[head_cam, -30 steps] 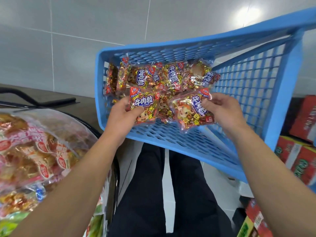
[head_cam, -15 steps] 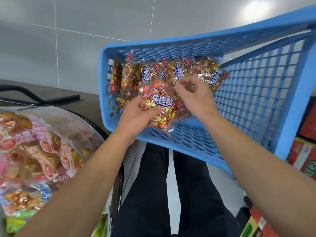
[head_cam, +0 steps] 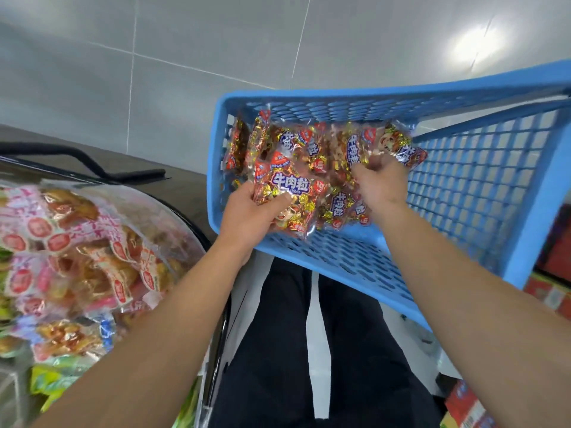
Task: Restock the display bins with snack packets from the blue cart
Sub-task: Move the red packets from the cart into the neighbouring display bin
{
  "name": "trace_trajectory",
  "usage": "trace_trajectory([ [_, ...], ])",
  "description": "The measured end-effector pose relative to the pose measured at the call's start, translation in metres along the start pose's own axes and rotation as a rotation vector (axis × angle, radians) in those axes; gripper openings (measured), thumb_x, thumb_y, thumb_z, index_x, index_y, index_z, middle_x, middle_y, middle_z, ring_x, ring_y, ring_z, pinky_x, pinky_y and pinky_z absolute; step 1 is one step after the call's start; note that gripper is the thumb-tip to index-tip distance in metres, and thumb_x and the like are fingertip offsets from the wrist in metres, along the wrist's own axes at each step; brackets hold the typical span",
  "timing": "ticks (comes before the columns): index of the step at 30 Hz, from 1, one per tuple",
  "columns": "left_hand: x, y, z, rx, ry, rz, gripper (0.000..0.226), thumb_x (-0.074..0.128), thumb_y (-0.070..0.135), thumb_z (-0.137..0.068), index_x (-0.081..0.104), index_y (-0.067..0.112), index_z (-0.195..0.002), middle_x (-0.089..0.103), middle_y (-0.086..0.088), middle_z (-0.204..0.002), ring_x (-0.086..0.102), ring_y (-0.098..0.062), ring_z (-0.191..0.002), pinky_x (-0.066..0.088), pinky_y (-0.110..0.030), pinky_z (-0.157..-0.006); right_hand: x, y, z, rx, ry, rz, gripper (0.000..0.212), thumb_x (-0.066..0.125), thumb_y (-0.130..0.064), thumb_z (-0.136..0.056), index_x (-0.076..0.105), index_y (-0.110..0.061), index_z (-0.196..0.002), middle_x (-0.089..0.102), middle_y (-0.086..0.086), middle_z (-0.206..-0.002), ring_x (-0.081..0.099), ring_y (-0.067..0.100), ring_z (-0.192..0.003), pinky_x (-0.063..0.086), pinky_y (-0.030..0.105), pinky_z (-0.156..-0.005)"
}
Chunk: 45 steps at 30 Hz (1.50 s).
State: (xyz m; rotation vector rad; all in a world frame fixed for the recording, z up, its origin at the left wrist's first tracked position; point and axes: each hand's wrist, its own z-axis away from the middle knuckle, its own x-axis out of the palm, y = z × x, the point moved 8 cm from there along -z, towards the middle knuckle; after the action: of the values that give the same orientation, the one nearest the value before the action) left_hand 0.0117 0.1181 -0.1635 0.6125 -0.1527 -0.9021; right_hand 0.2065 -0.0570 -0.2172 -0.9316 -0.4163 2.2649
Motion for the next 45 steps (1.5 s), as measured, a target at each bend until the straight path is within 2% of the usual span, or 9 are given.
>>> trace_trajectory([
  [6,-0.001,0.016,0.064,-0.008,0.037,0.045,0.023,0.077,0.018,-0.088,0.066,0.020,-0.108,0.077,-0.003,-0.104,0.075,-0.025,-0.093,0.063,-0.044,-0.075,-0.085,-0.022,0.078,-0.135,-0.069,-0.119,0.013,0.072,-0.014,-0.082,0.064,-0.023,-0.077,0.065,-0.008,-0.069,0.056,-0.002,-0.060,0.045,0.014,-0.059],
  [9,-0.001,0.027,0.111,0.035,0.074,0.104,0.020,0.077,0.014,-0.088,0.067,0.022,-0.103,0.079,0.004,-0.094,0.077,-0.021,-0.086,0.061,-0.032,-0.062,-0.114,-0.036,0.115,-0.183,-0.220,-0.148,0.013,0.074,-0.015,-0.079,0.069,-0.006,-0.087,0.069,0.022,-0.090,0.060,0.009,-0.075,0.051,0.034,-0.075],
  [18,-0.021,-0.008,0.276,0.144,0.422,0.444,0.026,0.076,0.013,-0.088,0.066,0.009,-0.112,0.076,-0.011,-0.101,0.076,-0.021,-0.081,0.061,-0.033,-0.059,-0.156,-0.068,0.217,-0.341,-0.552,-0.161,0.020,0.075,-0.027,-0.060,0.072,-0.020,-0.078,0.064,0.007,-0.081,0.058,0.022,-0.078,0.047,0.037,-0.073],
  [22,-0.043,-0.049,0.356,0.211,0.607,0.677,0.019,0.074,0.013,-0.090,0.067,0.016,-0.107,0.078,-0.007,-0.096,0.075,-0.024,-0.085,0.061,-0.033,-0.062,-0.134,-0.084,0.286,-0.490,-0.756,-0.077,0.034,0.059,-0.006,-0.061,0.076,-0.025,-0.083,0.073,-0.005,-0.075,0.064,0.012,-0.065,0.051,0.024,-0.055],
  [28,-0.087,-0.109,0.457,0.293,0.840,0.888,0.011,0.072,0.013,-0.091,0.067,0.021,-0.099,0.078,0.006,-0.080,0.075,-0.012,-0.070,0.059,-0.026,-0.055,-0.078,-0.100,0.393,-0.505,-1.011,-0.086,0.016,0.072,-0.014,-0.071,0.076,-0.015,-0.087,0.074,0.014,-0.092,0.068,0.029,-0.083,0.057,0.047,-0.080],
  [31,-0.112,-0.145,0.499,0.308,0.954,0.990,0.013,0.075,0.017,-0.090,0.068,0.021,-0.100,0.078,0.003,-0.091,0.073,-0.019,-0.085,0.060,-0.029,-0.059,-0.037,-0.096,0.448,-0.489,-1.134,-0.066,0.011,0.068,-0.012,-0.087,0.078,-0.015,-0.084,0.075,0.016,-0.093,0.073,0.028,-0.082,0.060,0.043,-0.070],
  [35,-0.146,-0.188,0.552,0.347,1.068,1.107,0.035,0.075,0.018,-0.088,0.065,0.015,-0.122,0.073,-0.009,-0.114,0.070,-0.029,-0.099,0.063,-0.036,-0.064,0.015,-0.085,0.531,-0.623,-1.231,0.086,0.019,0.061,-0.016,-0.096,0.078,-0.019,-0.087,0.076,0.010,-0.093,0.072,0.023,-0.084,0.059,0.039,-0.075],
  [40,-0.192,-0.243,0.612,0.399,1.143,1.126,0.006,0.073,0.020,-0.090,0.069,0.021,-0.094,0.077,0.001,-0.090,0.070,-0.021,-0.086,0.059,-0.031,-0.059,0.065,-0.066,0.631,-0.816,-1.290,0.199,0.015,0.063,-0.024,-0.094,0.076,-0.023,-0.088,0.076,0.009,-0.094,0.072,0.029,-0.091,0.060,0.043,-0.078],
  [45,-0.243,-0.294,0.657,0.412,1.175,1.146,0.016,0.074,0.025,-0.090,0.066,0.019,-0.101,0.075,-0.002,-0.094,0.072,-0.024,-0.092,0.058,-0.033,-0.062,0.103,-0.046,0.699,-0.823,-1.247,0.207,0.015,0.062,-0.027,-0.094,0.070,-0.018,-0.085,0.075,0.011,-0.097,0.071,0.030,-0.094,0.056,0.055,-0.087],
])
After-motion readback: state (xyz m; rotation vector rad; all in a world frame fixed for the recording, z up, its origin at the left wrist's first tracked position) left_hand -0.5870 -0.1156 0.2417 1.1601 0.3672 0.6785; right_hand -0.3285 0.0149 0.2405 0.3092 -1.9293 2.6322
